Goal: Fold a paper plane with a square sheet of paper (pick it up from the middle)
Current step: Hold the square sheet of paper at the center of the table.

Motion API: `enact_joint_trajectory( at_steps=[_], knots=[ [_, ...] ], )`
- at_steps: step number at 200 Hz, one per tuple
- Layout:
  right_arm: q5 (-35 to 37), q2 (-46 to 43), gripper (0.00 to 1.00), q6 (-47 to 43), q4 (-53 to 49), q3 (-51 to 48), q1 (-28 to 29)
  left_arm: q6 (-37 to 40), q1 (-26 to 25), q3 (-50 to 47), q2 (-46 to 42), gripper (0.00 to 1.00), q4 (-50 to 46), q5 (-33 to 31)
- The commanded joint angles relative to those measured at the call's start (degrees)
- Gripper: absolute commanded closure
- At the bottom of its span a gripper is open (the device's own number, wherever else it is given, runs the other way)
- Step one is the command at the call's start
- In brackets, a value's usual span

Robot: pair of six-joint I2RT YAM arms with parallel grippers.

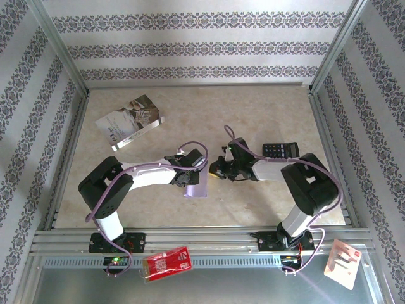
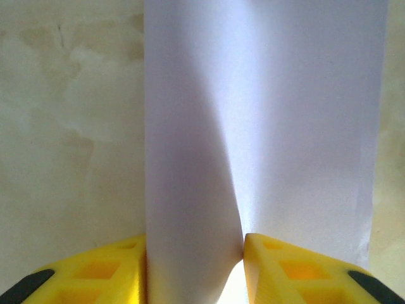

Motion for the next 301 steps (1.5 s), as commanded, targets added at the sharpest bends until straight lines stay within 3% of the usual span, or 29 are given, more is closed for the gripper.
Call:
enact_joint_trajectory(
  at_steps=[1, 53, 301],
  knots=[
    [-1.57, -3.67, 0.95, -2.43, -2.94, -0.04, -2.81, -1.26, 0.52, -2.10, 1.61, 0.59, 1.22, 1.63],
    [-0.47, -6.11, 0.95, -4.63, -5.67, -2.69, -5.98, -2.51, 0.53, -2.22, 2.41, 0.55, 1.88, 2.11],
    [-2.24, -5.13, 0.93, -5.03, -5.60, -2.19, -5.77, 0.05, -0.55, -0.52, 4.71, 0.50, -2.16, 1.68]
  ],
)
